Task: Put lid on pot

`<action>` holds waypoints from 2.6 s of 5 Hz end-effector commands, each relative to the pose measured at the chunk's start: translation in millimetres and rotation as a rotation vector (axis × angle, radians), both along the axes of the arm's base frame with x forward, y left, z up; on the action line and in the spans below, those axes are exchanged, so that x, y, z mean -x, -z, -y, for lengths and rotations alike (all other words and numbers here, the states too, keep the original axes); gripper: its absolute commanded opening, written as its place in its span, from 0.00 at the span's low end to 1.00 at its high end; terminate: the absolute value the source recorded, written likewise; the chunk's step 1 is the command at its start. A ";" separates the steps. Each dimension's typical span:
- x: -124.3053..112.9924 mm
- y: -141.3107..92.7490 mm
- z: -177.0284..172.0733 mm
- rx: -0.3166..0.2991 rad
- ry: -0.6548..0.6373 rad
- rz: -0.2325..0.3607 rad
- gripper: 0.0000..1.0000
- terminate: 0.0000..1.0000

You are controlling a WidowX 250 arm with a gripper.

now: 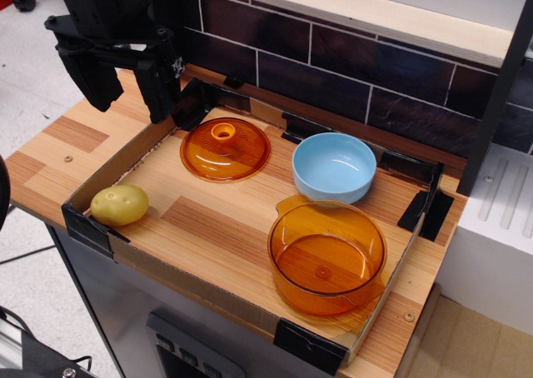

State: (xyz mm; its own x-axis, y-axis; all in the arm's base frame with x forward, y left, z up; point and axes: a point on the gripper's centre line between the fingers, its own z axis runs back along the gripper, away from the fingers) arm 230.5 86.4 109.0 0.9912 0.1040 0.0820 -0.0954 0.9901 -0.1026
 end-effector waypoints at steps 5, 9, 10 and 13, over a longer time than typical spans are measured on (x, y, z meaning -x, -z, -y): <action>-68.7 37.4 -28.2 -0.069 -0.101 0.059 1.00 0.00; -106.9 51.5 6.8 -0.090 -0.087 0.076 1.00 0.00; -103.8 52.8 14.2 -0.099 -0.080 0.080 1.00 0.00; -93.6 70.9 18.6 -0.127 -0.085 0.060 1.00 0.00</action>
State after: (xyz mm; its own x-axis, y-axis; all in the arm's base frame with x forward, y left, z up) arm 318.3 65.9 21.1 0.9798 0.1692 0.1069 -0.1715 0.9851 0.0126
